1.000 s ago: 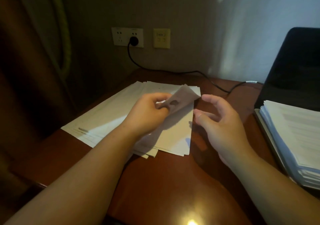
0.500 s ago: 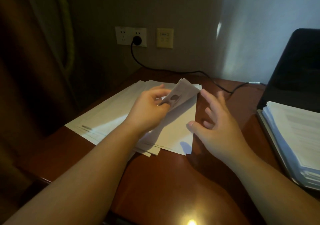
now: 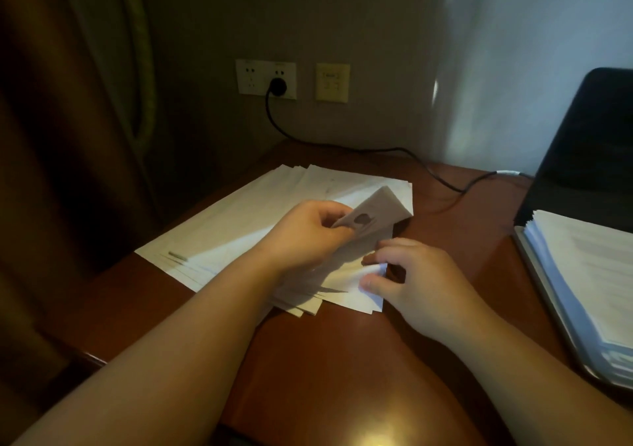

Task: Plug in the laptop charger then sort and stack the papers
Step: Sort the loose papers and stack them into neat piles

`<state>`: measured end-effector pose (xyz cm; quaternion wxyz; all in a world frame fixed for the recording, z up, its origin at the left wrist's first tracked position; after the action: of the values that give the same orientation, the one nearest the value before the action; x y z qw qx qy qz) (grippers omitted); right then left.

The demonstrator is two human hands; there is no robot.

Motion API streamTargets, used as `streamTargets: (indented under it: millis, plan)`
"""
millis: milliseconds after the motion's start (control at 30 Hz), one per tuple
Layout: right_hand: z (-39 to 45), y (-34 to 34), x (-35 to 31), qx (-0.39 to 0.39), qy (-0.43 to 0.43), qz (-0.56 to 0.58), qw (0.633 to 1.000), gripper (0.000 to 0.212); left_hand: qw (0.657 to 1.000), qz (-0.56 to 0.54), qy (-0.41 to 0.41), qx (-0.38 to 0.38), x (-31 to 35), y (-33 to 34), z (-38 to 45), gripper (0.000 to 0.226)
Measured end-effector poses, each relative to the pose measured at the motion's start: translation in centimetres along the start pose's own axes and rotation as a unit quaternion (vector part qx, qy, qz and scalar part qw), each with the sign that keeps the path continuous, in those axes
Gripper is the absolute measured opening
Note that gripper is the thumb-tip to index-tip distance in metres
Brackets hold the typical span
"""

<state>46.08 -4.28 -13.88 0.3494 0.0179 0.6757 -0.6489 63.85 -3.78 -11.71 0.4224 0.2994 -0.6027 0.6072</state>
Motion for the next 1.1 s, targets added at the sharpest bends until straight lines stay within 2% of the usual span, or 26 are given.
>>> streamTargets:
  millis: [67, 233, 333, 433, 533, 667, 733, 833, 1000, 1100]
  plan:
    - [0.2, 0.0, 0.1, 0.035, 0.003, 0.01, 0.999, 0.033, 1.0, -0.004, 0.002, 0.0, 0.0, 0.0, 0.1, 0.018]
    - [0.4, -0.6, 0.4, 0.134, -0.01, 0.09, 0.987, 0.006, 0.999, 0.017, 0.035, -0.019, 0.5, -0.2, -0.1, 0.025]
    - [0.4, -0.8, 0.6, 0.169, -0.006, 0.122, 0.978, 0.006, 0.997, 0.013, 0.059, -0.046, 0.8, -0.2, -0.3, 0.017]
    - [0.4, -1.0, 1.1, 0.19, 0.025, 0.159, 0.969, 0.01, 0.993, 0.006, 0.079, -0.089, 1.0, -0.2, -0.5, 0.019]
    - [0.4, -1.0, 1.2, 0.2, 0.032, 0.227, 0.953, 0.015, 0.99, 0.067, 0.082, -0.096, 0.9, 0.0, -0.5, 0.034]
    - [0.3, -1.2, 0.9, 0.202, 0.028, 0.282, 0.938, 0.024, 0.994, 0.088, 0.068, 0.013, 0.4, 0.0, -0.1, 0.038]
    - [0.3, -1.1, 0.9, 0.181, 0.046, 0.264, 0.946, 0.036, 0.994, 0.067, 0.05, 0.073, 0.1, -0.1, 0.0, 0.037]
    - [0.5, -0.8, 0.9, 0.149, 0.055, 0.221, 0.962, 0.05, 0.991, 0.042, 0.049, 0.12, -0.2, -0.4, 0.3, 0.039]
    - [0.1, -1.0, 0.4, 0.108, 0.029, 0.167, 0.979, 0.079, 0.988, 0.036, 0.052, 0.138, -0.4, -0.9, 0.5, 0.039]
    - [-0.1, -1.1, -0.2, 0.088, 0.016, 0.127, 0.988, 0.089, 0.989, 0.022, 0.052, 0.14, -0.3, -0.9, 0.4, 0.04]
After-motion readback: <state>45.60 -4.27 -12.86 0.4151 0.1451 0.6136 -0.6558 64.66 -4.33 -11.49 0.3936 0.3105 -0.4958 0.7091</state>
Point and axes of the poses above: each hand's wrist, its own z-axis towards the middle knuckle, its own y-axis out of the palm, x = y × z, the point moved 1 cm from there along z, towards the middle knuckle, and after that the axes turned 5 degrees about -x, right-handed, at the moved point
